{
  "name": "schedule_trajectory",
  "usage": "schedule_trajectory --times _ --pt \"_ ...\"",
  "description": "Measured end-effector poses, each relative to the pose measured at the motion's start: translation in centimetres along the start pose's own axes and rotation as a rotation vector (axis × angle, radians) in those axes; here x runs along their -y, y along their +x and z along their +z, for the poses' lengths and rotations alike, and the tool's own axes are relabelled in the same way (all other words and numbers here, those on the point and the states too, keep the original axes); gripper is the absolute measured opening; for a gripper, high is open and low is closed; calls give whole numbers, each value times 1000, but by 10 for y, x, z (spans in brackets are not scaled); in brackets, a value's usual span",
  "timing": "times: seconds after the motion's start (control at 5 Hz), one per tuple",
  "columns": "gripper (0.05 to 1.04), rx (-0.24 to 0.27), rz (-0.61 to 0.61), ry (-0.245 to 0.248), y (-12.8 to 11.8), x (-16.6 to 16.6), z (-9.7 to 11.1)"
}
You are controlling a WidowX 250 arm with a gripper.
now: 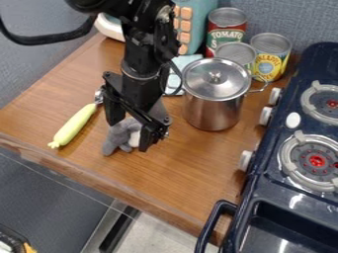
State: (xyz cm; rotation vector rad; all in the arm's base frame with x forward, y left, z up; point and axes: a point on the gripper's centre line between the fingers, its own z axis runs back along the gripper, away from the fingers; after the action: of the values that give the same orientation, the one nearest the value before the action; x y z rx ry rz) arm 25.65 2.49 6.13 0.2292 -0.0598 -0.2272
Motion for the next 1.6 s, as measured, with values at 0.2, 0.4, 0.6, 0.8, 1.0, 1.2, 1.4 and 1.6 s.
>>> schedule_trajectory --times 0.2,0.4,0.6,0.8,1.0,1.2,1.4,1.6 --pt "1000 -20 -6 -6 -2 2 -5" --pt "1000 -20 -4 -6 -2 2 -5" --pt "1000 -20 -5 -4 -2 2 -5" --pt "1000 -20 -4 -6 -2 2 -5" --pt "1000 -20 -4 -6 -2 2 -5" --pt "1000 -20 -4 -6 -2 2 -5" --pt "1001 -20 -4 -6 -2 2 -5" --pt "1000 -20 -4 -6 -2 2 -5"
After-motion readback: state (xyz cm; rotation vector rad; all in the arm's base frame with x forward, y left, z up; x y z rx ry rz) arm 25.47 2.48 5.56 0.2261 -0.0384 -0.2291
